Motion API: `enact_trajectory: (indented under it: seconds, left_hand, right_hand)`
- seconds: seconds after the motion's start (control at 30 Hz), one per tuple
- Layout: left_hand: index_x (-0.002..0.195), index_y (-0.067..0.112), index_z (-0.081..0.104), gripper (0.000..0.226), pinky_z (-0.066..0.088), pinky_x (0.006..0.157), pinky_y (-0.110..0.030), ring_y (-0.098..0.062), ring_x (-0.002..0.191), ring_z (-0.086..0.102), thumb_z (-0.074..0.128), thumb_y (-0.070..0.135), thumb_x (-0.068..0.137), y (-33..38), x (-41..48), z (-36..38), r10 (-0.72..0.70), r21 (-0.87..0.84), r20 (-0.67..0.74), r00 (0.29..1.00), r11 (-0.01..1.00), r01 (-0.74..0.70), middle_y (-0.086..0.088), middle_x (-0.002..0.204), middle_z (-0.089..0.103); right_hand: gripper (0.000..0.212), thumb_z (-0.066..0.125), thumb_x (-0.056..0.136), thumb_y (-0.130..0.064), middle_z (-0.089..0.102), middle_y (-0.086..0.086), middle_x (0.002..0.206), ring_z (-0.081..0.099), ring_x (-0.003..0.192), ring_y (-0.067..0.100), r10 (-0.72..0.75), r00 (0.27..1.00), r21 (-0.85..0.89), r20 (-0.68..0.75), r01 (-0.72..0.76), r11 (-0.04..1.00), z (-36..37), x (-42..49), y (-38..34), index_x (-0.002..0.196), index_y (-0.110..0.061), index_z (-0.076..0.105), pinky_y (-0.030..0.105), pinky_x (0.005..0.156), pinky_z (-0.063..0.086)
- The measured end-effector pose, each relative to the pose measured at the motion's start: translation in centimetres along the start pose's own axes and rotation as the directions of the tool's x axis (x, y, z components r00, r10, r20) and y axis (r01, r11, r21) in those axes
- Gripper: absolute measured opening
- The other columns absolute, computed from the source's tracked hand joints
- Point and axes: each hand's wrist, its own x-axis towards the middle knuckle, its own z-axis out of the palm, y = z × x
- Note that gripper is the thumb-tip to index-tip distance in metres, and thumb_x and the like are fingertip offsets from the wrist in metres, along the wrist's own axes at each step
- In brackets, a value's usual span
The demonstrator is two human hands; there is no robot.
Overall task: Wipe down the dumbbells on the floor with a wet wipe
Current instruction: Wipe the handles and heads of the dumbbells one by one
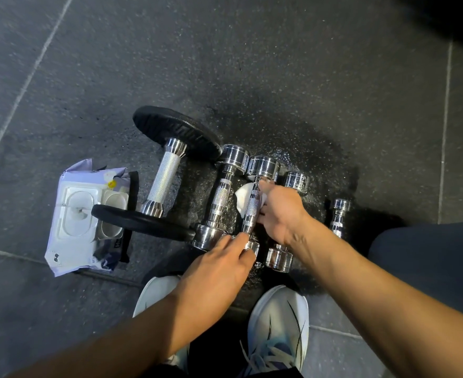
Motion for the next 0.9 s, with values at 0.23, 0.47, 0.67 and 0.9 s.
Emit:
enact_trajectory:
  seconds: [0.23, 0.47, 0.67, 0.9]
  left_hand:
    - [0.126, 0.015, 0.051, 0.044, 0.052, 0.079, -0.033, -0.023, 0.123, 0.042, 0.054, -0.003, 0.086, 0.1, 0.0, -0.4, 0.000, 0.002, -0.002, 1.000, 1.000, 0.000, -0.003, 0.138, 0.034]
    - [0.125, 0.016, 0.049, 0.041, 0.051, 0.080, -0.034, -0.023, 0.125, 0.038, 0.053, -0.001, 0.088, 0.1, 0.1, -0.4, -0.015, 0.007, 0.029, 0.999, 1.000, 0.015, -0.001, 0.137, 0.031]
    - [0.131, 0.014, 0.047, 0.045, 0.051, 0.082, -0.036, -0.025, 0.129, 0.036, 0.050, -0.003, 0.089, 0.4, 0.1, -0.6, -0.016, 0.043, 0.040, 0.999, 0.999, 0.015, -0.003, 0.141, 0.030]
    - [0.133, 0.014, 0.045, 0.049, 0.051, 0.082, -0.034, -0.024, 0.127, 0.036, 0.051, -0.004, 0.088, 0.4, 0.1, -1.0, 0.001, 0.039, 0.048, 0.999, 0.999, -0.002, -0.003, 0.140, 0.028]
  right_hand:
    - [0.038, 0.036, 0.101, -0.005, 0.066, 0.034, 0.118, 0.067, 0.096, 0.042, -0.133, 0.990, -0.125, -0.045, 0.127, 0.984, -1.7, -0.5, 2.9, 0.108, -0.012, 0.073, 0.058, 0.093, 0.053]
    - [0.013, 0.063, 0.101, -0.025, 0.073, 0.012, 0.094, 0.064, 0.072, 0.019, -0.349, 0.933, -0.452, -0.083, 0.276, 0.848, -1.4, -0.3, 2.5, 0.103, -0.013, 0.059, 0.039, 0.061, 0.055]
    - [0.022, 0.063, 0.101, -0.028, 0.064, 0.006, 0.099, 0.062, 0.087, 0.021, -0.158, 0.985, -0.357, -0.075, 0.121, 0.926, -0.4, 1.4, 0.9, 0.098, -0.006, 0.059, 0.030, 0.074, 0.053]
    - [0.020, 0.064, 0.099, -0.017, 0.071, 0.013, 0.110, 0.065, 0.111, 0.029, -0.066, 0.997, -0.080, -0.036, 0.063, 0.995, 0.1, 2.0, 1.3, 0.111, -0.001, 0.064, 0.047, 0.112, 0.044]
